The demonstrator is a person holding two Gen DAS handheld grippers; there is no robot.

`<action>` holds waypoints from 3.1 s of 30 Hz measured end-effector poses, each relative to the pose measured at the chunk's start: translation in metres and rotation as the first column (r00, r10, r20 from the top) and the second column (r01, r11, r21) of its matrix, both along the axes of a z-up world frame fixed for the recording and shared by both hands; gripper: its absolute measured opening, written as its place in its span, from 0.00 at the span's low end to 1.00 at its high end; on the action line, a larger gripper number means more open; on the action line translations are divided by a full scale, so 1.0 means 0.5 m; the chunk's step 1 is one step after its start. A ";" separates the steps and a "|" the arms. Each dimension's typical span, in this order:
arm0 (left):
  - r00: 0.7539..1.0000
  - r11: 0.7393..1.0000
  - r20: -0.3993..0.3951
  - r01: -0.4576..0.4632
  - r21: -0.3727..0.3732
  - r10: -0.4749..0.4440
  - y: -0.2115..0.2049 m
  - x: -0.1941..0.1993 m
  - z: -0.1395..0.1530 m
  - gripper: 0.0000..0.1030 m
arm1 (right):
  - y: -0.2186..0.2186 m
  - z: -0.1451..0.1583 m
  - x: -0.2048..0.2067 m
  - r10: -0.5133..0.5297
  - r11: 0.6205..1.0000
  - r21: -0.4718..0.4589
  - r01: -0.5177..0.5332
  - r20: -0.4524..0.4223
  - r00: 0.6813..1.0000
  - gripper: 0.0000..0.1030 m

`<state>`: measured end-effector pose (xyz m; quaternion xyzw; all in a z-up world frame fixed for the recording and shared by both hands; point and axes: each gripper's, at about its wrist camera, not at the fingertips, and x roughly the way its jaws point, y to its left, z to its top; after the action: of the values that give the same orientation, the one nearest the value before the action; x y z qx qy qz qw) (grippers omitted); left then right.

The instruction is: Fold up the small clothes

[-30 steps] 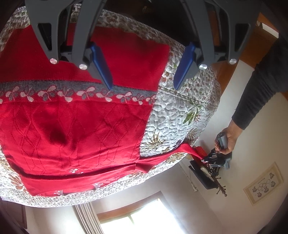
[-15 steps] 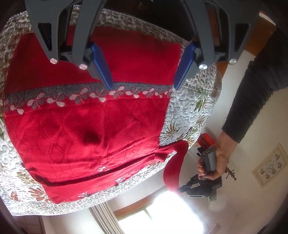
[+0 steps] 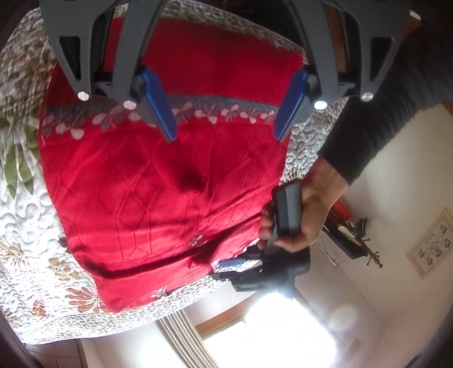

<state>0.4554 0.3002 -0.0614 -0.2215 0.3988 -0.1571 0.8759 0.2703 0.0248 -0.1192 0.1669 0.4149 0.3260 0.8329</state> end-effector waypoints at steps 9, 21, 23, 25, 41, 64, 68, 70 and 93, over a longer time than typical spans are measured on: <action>0.978 0.973 0.089 -0.173 -0.152 0.188 0.174 -0.250 -0.021 0.73 | 0.030 0.003 0.370 0.110 0.968 0.245 -0.048 -0.245 0.963 0.50; 0.984 0.976 0.052 -0.163 -0.144 0.172 0.197 -0.418 -0.145 0.73 | 0.157 -0.079 0.629 0.078 0.987 0.159 -0.014 -0.403 0.912 0.49; 0.984 0.979 0.074 -0.151 -0.136 0.162 0.191 -0.422 -0.137 0.74 | 0.167 -0.078 0.629 0.080 0.991 0.132 -0.030 -0.397 0.914 0.50; 0.983 0.981 0.098 -0.145 -0.127 0.157 0.188 -0.415 -0.125 0.74 | 0.177 -0.080 0.625 0.085 0.993 0.109 -0.045 -0.393 0.916 0.50; 0.964 0.975 0.158 -0.222 0.030 0.215 0.236 -0.300 -0.055 0.86 | 0.203 -0.093 0.642 0.142 0.989 0.101 -0.112 -0.385 0.912 0.57; 0.962 0.970 0.133 -0.243 0.014 0.239 0.264 -0.302 -0.101 0.87 | 0.291 -0.032 0.659 0.179 0.982 -0.007 -0.189 -0.297 0.938 0.05; 0.962 0.970 0.133 -0.244 0.019 0.239 0.265 -0.304 -0.103 0.87 | 0.296 0.017 0.682 0.170 0.981 -0.049 -0.189 -0.262 0.950 0.05; 0.962 0.970 0.134 -0.242 0.022 0.237 0.264 -0.305 -0.102 0.87 | 0.292 0.040 0.696 0.156 0.981 -0.078 -0.180 -0.246 0.957 0.04; 0.963 0.970 0.129 -0.242 0.020 0.238 0.265 -0.299 -0.111 0.87 | 0.064 0.078 0.754 -0.052 0.985 -0.171 0.014 -0.216 0.975 0.05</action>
<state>0.3057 0.4328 -0.1169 -0.2422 0.3160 -0.0564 0.9156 0.6473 0.0567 -0.0804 0.1378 0.5275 0.2554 0.7984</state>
